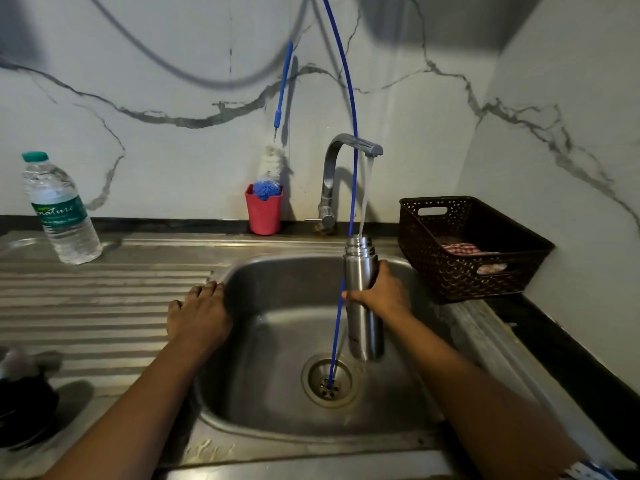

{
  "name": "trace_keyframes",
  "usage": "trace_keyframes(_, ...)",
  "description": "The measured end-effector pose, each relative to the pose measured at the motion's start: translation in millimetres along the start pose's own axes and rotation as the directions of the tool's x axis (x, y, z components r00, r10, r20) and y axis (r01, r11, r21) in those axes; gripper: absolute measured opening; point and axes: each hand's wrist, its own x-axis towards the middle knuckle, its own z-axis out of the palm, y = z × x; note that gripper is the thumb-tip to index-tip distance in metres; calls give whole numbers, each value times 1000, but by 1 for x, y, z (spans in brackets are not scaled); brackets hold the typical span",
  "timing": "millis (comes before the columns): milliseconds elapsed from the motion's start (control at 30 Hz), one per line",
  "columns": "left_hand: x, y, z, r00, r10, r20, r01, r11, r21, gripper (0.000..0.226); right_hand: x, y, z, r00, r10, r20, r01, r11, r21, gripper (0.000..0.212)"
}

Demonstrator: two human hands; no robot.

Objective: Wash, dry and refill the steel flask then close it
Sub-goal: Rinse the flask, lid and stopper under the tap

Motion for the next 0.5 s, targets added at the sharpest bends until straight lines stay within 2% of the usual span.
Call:
trace_keyframes(100,1,-2,0,1000,19,-4,-19,1000,5,61,6,-7,-8,993,-46,-112,58,993,106,82)
trace_keyframes(233,1,-4,1,1000,23,-9,-23,1000,-3,60,-2,1,4,999,24,47,-22,999,-48,88)
trace_keyframes(367,3,-4,2,1000,23,-17,-23,1000,1,59,3,-9,-8,993,-57,-101,60,998,28,80)
trace_keyframes(433,3,-4,2,999,24,-27,-24,1000,-4,57,0,-10,-6,997,-31,-65,34,999,40,84)
trace_keyframes(500,3,-4,1,999,22,-36,-22,1000,-10,56,-5,-7,-3,1000,-5,-1,5,1000,-23,87)
